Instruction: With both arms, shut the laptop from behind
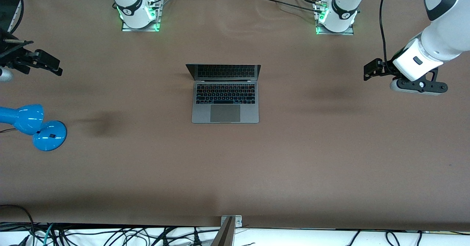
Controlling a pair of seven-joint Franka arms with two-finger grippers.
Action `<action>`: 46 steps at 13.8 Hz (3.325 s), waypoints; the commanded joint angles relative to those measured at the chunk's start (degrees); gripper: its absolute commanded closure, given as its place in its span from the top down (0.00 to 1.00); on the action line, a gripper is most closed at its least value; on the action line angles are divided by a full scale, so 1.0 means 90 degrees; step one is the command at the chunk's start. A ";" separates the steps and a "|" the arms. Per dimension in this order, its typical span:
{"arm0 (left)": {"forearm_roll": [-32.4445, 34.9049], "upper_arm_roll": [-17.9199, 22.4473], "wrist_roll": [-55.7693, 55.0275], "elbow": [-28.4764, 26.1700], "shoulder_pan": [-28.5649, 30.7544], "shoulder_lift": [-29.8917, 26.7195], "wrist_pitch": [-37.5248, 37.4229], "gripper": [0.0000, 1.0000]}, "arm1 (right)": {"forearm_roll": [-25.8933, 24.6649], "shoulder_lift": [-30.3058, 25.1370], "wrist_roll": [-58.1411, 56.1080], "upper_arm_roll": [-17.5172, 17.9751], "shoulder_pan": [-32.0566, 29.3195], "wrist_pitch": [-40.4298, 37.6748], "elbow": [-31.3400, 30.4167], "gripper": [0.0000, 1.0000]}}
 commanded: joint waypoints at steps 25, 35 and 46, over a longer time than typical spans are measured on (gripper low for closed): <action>-0.0447 -0.2183 -0.3855 -0.0166 -0.0072 0.0479 0.0189 0.99 | -0.0003 -0.0079 -0.0116 0.0017 -0.0043 -0.0060 -0.0072 1.00; -0.1860 -0.3524 -0.5919 -0.0117 -0.0101 0.1544 0.0668 0.90 | 0.0006 -0.0079 -0.0106 0.0017 -0.0043 -0.0070 -0.0062 1.00; -0.1160 -0.4149 -0.5812 0.0029 -0.0618 0.1574 -0.0338 0.70 | 0.0006 -0.0069 -0.0106 0.0017 -0.0043 -0.0079 -0.0072 1.00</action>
